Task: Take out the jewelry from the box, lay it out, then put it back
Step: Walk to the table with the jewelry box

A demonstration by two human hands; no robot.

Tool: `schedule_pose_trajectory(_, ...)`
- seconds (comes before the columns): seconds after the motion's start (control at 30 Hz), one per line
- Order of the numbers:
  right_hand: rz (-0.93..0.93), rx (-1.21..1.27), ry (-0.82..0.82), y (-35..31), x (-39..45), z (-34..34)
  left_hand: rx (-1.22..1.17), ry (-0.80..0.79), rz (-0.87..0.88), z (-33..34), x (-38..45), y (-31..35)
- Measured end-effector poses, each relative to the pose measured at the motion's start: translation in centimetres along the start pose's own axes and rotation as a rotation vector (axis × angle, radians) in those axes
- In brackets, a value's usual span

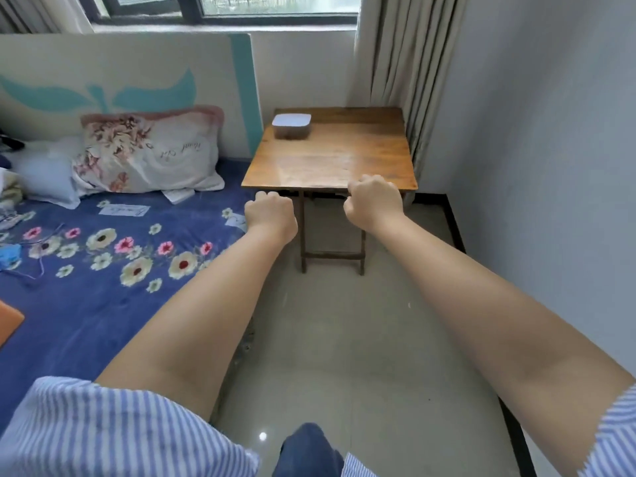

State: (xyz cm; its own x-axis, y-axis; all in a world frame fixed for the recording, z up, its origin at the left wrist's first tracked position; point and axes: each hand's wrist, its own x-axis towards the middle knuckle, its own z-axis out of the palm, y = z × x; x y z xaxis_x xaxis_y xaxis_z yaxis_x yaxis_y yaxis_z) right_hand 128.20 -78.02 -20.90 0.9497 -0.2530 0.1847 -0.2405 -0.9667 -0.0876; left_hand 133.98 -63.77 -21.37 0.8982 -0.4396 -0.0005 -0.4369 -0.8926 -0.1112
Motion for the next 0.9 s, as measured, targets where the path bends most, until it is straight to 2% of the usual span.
schedule_pose_trajectory(0.23,0.021,0.016,-0.015,1.2,19.1,6.7,-0.004,-0.065,-0.003,3.9,20.4,-4.3)
schedule_pose_trajectory(0.4,0.069,-0.003,-0.11,2.0,31.5,10.1,0.03,-0.104,-0.021,4.7,33.6,-6.4)
schedule_pose_trajectory(0.7,0.156,0.134,-0.176,5.3,52.9,18.7,0.073,-0.178,0.048,9.6,54.8,-7.6)
schedule_pose_trajectory(0.9,0.199,0.218,-0.267,7.1,65.8,25.3,-0.032,-0.268,-0.018,13.7,66.7,-8.9)
